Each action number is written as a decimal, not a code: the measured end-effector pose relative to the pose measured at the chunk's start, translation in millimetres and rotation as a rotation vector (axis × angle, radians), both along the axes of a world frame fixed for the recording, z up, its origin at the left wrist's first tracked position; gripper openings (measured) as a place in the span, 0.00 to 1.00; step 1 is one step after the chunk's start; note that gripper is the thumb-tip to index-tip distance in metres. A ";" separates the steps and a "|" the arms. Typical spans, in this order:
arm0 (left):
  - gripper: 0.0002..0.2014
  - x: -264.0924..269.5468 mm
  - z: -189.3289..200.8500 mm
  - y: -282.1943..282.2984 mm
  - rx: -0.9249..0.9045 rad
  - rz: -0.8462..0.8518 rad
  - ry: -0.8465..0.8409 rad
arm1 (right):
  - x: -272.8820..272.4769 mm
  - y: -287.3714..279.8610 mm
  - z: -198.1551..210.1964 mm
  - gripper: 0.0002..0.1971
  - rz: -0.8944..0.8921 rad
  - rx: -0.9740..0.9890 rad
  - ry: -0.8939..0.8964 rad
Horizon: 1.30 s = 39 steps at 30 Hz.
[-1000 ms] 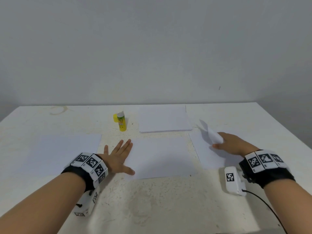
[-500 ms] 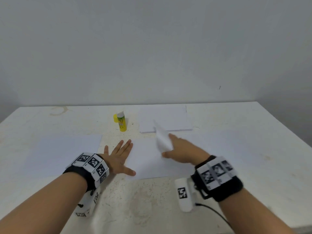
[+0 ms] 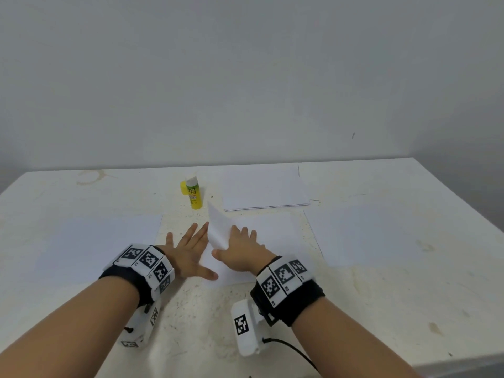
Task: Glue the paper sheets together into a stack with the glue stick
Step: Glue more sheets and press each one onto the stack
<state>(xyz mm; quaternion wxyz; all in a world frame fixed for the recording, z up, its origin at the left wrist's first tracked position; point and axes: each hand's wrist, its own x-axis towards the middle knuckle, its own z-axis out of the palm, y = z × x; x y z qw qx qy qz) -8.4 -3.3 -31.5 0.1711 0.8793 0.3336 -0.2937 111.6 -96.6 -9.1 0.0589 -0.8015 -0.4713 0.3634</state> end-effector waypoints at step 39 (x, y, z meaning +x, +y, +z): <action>0.85 -1.9 10.7 -0.4 0.023 -0.041 0.000 | 9.8 -15.6 -9.7 0.39 0.005 0.074 0.013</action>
